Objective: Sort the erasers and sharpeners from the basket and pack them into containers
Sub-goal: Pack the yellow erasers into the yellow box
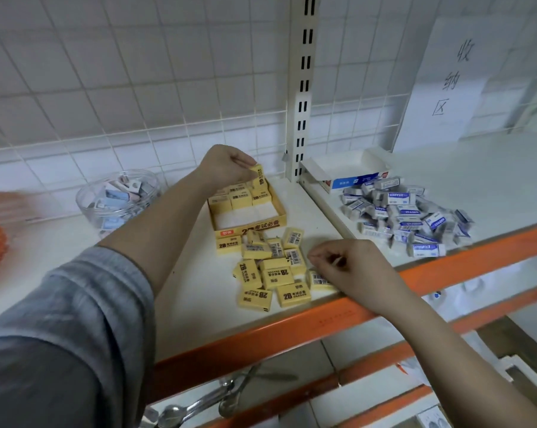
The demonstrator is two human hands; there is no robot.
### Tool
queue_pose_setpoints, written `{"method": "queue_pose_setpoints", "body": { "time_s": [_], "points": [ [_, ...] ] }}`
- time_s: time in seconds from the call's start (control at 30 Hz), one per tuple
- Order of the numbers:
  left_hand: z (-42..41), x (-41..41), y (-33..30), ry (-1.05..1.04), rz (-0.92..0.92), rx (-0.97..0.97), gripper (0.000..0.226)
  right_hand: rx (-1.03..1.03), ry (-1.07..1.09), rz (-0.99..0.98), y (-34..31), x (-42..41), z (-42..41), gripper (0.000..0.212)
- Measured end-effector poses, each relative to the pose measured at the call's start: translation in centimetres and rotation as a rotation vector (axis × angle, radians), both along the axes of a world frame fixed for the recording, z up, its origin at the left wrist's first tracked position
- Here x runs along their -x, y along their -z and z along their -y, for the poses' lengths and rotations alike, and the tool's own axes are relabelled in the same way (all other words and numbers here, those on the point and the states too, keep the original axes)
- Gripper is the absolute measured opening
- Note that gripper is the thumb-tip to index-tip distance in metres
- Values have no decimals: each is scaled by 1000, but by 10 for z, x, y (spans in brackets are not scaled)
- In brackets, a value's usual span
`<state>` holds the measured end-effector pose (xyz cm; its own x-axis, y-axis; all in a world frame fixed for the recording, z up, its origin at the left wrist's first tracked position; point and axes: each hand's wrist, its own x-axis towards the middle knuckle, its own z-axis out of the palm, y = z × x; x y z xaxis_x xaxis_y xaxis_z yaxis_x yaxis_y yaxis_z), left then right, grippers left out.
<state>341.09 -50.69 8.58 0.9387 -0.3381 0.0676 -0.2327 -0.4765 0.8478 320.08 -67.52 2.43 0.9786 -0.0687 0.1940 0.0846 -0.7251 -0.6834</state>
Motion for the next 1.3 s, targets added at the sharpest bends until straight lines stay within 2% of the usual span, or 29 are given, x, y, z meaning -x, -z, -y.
{"method": "queue_pose_setpoints", "body": {
  "time_s": [0.23, 0.47, 0.63, 0.77, 0.93, 1.0, 1.17, 1.3],
  "points": [
    [18, -17, -3, 233, 106, -303, 23, -39, -42, -30, -3, 9, 0, 7],
    [27, -25, 0, 410, 165, -522, 18, -39, -73, -138, -10, 13, 4, 24],
    [31, -29, -1, 403, 255, -624, 15, -42, -54, -179, -13, 12, 5, 29],
    [33, -24, 4, 338, 259, -600, 15, -31, -46, -192, -12, 10, 6, 28],
    [22, -16, 15, 318, 289, -628, 46, -40, -39, -188, -9, 9, 7, 27],
    [18, -15, 17, 292, 302, -580, 53, -43, -33, -185, -8, 9, 7, 27],
    [16, -11, 20, 276, 348, -573, 29, -35, -33, -174, -7, 9, 6, 25],
    [17, -8, 25, 221, 344, -542, 23, -36, -21, -168, -6, 9, 6, 25]
  ]
}}
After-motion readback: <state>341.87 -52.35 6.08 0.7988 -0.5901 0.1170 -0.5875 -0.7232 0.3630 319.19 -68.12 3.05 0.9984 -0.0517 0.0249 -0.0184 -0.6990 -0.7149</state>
